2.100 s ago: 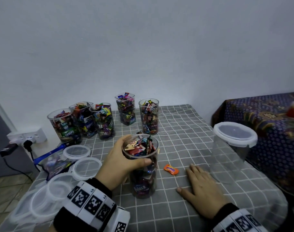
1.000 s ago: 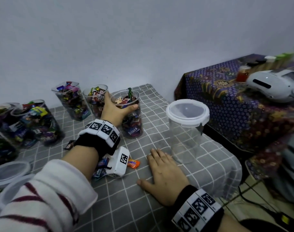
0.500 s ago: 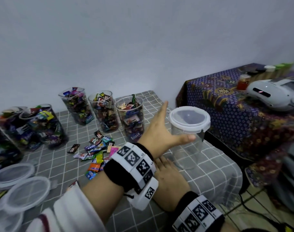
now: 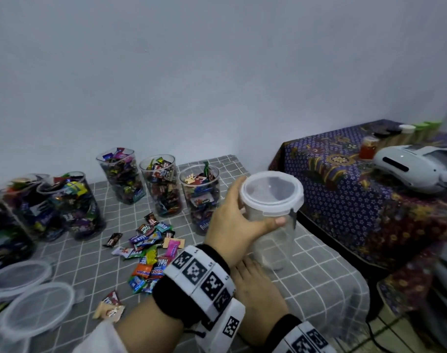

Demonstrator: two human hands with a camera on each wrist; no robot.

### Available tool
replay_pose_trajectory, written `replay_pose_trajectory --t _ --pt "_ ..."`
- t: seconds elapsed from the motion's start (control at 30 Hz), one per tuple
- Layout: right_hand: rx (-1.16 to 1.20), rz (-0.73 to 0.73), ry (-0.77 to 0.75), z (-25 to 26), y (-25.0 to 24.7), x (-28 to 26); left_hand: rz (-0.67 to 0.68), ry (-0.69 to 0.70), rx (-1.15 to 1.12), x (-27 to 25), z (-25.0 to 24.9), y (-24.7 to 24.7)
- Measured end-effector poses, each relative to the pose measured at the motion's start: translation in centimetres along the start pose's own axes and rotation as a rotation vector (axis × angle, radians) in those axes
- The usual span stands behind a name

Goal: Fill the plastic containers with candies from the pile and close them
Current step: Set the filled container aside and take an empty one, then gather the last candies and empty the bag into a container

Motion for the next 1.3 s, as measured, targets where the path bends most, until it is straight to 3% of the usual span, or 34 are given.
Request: replay_pose_trajectory --t 0.1,0.2,0.33,0.4,0.63,0.8,1.0,1.13,1.23,1.3 --pt "0.001 -0.059 -0.087 1.3 -2.8 -1.1 -0.076 0.028 -0.085 -0.3 -1.1 -2.9" --pt "0.004 0.090 -0.037 1.3 -2.9 -1.7 -0.111 0.083 -0.105 -1.3 -2.2 -6.4" --pt "-0.030 -0.031 -0.062 1.5 -3.2 -1.3 -0.132 0.053 -0.058 -3.8 -1.5 -10.5" --pt "-0.013 0.094 -0.044 1.6 -2.8 -1.7 -0.158 0.001 -0.009 -5.4 -0.7 -12.0" --pt "-0.031 0.093 -0.017 2.1 -3.7 -2.0 -0.227 -0.086 0.009 -9.0 2.1 -14.9" --pt "-0.057 0.083 -0.020 2.2 -3.6 -2.0 -0.268 -0.070 0.013 -10.1 2.7 -15.4" --pt "-0.053 0.102 -0.001 2.1 -3.4 -2.0 -0.246 -0.084 0.093 -10.8 2.9 -16.0" --pt "-0.030 0.157 0.025 2.0 -3.8 -1.9 -0.121 -0.173 0.093 -11.4 3.6 -16.4" --pt "0.077 0.203 0.020 2.1 -4.8 -2.2 -0.063 -0.196 0.119 -12.0 3.3 -17.4" --pt "0.211 0.131 -0.004 2.8 -6.2 -2.4 -0.086 -0.195 0.149 -12.2 2.9 -18.5"
Point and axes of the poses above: each hand's wrist, its own x-axis towards the middle knuckle, its own y-axis out of the palm, z = x × y, the point moved 4 cm from there along x, towards the middle knuckle, and after that the axes turned 1 degree about -z, right-handed, at the moved point
